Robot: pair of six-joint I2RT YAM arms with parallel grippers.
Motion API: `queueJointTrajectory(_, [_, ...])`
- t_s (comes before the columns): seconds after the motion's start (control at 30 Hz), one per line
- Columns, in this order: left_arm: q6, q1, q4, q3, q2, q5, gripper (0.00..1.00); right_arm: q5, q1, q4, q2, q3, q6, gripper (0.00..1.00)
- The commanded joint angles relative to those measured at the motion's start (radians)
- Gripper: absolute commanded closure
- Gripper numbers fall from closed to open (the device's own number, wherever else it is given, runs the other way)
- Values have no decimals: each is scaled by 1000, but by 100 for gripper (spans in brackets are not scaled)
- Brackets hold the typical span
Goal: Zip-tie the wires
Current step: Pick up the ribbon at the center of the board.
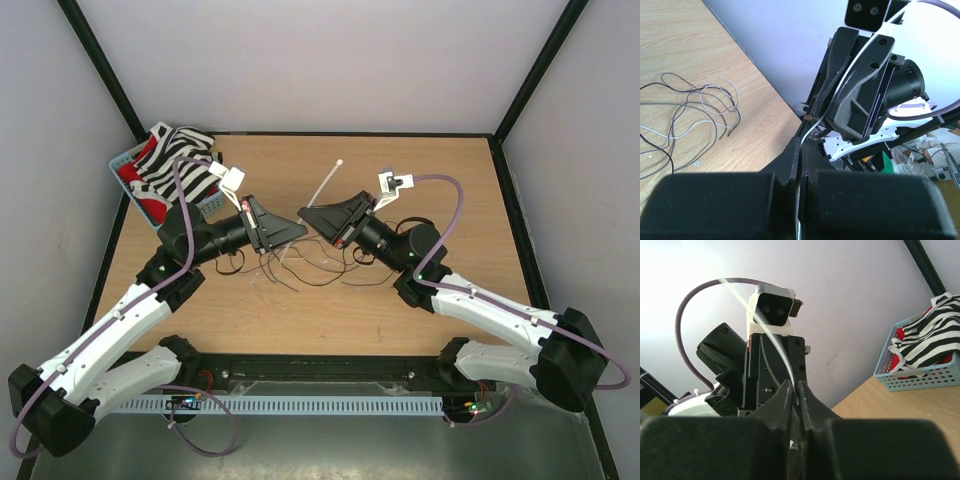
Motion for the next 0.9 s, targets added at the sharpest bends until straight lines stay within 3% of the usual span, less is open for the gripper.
queueJointTrajectory(0.0, [-3,-6,50,-7,5,-7,100,-6,3,65,-10,18,7,89])
queueJointTrajectory(0.03, [-5,-6,49,-6,7,-6,98,0,3,57,-14,16,2,95])
queueJointTrajectory(0.07, [-5,-6,49,-5,9,-4,89,7,2,46,-19,14,-6,100])
queueJointTrajectory(0.17, [8,-6,49,-8,7,-4,50,21,-13,10,-40,7,-28,100])
queueJointTrajectory(0.27, [42,0,49,-16,-2,1,25,8,-59,-45,-69,-1,-38,100])
queueJointTrajectory(0.33, [53,10,49,-29,-18,-26,4,-23,-107,-93,-90,-8,-49,100])
queueJointTrajectory(0.43, [48,46,47,-65,-86,-82,1,-67,-167,-197,-131,-11,-94,100])
queueJointTrajectory(0.53, [20,149,46,-89,-138,-72,1,-98,-189,-334,-170,0,-176,100])
queueJointTrajectory(0.67, [-85,342,47,-10,-57,228,1,-190,-189,-462,-205,16,-274,100])
queueJointTrajectory(0.73, [-105,371,49,55,11,332,3,-263,-189,-484,-208,18,-298,100])
queueJointTrajectory(0.87, [-114,370,54,169,111,441,20,-407,-189,-506,-186,13,-308,100])
